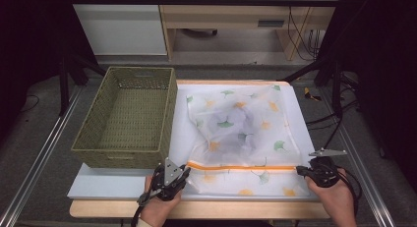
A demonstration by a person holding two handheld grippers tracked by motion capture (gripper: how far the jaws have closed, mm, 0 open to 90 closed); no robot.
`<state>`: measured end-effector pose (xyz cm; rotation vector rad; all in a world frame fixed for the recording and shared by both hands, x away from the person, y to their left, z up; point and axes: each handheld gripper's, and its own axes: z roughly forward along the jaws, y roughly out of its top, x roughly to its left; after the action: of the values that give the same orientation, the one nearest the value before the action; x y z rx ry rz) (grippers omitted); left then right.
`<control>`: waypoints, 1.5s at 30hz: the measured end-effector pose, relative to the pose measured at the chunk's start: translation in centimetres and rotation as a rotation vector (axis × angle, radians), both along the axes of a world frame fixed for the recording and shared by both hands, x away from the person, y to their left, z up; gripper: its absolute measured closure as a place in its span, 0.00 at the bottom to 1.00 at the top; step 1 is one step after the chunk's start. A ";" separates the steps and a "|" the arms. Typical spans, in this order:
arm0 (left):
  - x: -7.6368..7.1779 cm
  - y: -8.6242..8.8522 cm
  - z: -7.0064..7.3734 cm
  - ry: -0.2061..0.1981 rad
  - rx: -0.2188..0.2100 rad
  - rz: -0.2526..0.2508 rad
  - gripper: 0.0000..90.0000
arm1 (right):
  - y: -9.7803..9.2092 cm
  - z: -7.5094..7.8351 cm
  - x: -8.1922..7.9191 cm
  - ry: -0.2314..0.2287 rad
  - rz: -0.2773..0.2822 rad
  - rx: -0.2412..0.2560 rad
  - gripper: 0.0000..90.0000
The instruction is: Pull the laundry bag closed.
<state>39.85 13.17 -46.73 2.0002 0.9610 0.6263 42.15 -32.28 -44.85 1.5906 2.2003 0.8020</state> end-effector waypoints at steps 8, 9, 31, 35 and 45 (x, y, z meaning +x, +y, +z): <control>0.0 0.1 0.3 -0.022 -0.027 0.006 0.77 | 0.1 0.2 -0.1 -0.032 0.001 0.001 0.88; 0.0 0.1 0.4 -0.025 -0.033 0.005 0.76 | 0.1 0.2 -0.1 -0.037 -0.002 0.007 0.86; 0.2 -1.1 1.2 -0.087 -0.076 -0.050 0.52 | 1.4 1.8 0.0 -0.285 0.001 0.043 0.35; 0.2 -1.0 1.4 -0.084 -0.100 -0.060 0.45 | 1.7 1.7 0.2 -0.295 0.010 0.034 0.27; 0.1 -0.5 2.3 -0.089 -0.168 -0.074 0.18 | 2.8 2.4 0.0 -0.412 -0.010 -0.001 0.14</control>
<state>39.94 12.63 -44.46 1.8356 0.8533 0.5700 42.15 -29.53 -42.45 1.2941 1.8948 1.0206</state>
